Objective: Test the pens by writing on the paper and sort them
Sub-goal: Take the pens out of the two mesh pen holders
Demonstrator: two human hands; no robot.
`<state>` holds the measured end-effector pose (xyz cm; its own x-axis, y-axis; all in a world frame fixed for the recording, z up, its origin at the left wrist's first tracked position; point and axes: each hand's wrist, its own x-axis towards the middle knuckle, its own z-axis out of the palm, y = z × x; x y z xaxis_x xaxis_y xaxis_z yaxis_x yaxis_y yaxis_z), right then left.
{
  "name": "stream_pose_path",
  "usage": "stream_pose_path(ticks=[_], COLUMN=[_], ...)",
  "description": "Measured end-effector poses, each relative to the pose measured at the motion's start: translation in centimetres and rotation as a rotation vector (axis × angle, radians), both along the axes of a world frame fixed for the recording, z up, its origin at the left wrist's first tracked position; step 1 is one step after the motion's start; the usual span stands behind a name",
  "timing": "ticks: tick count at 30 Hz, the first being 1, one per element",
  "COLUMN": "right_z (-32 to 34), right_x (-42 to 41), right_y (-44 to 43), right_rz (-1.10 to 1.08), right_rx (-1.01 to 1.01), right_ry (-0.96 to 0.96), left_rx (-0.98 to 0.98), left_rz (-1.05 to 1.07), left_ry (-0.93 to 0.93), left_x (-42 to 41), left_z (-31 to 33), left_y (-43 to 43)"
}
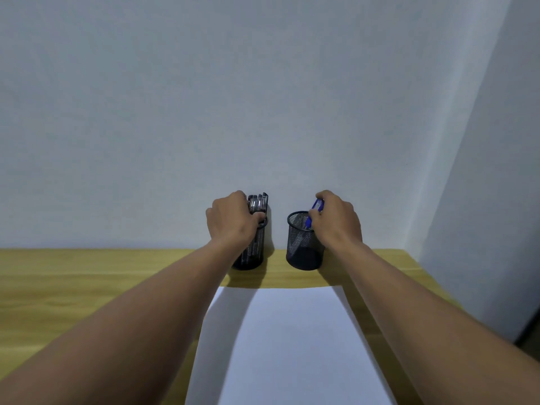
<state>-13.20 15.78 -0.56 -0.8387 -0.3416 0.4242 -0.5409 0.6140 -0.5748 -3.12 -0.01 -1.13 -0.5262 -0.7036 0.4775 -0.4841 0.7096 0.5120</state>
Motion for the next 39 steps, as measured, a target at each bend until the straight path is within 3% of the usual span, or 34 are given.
stream_pose_path(ticks=[5, 13, 29, 39], right_z=[0.2, 0.1, -0.2, -1.0], right_x=[0.0, -0.7, -1.9, -1.8], right_y=[-0.5, -0.7, -0.3, -1.1], right_rz=[0.007, 0.075, 0.281, 0.285], right_rx=[-0.042, -0.123, -0.198, -0.191], right_ry=[0.017, -0.014, -0.060, -0.023], left_rx=[0.162, 0.228, 0.002, 0.014], left_rz=[-0.153, -0.221, -0.421, -0.475], left_ry=[0.091, 0.138, 0.081, 0.076], left_x=[-0.8, -1.4, -1.5, -0.9], left_z=[-0.1, -0.2, -0.2, -0.1], left_y=[-0.5, -1.1, -1.1, -0.9])
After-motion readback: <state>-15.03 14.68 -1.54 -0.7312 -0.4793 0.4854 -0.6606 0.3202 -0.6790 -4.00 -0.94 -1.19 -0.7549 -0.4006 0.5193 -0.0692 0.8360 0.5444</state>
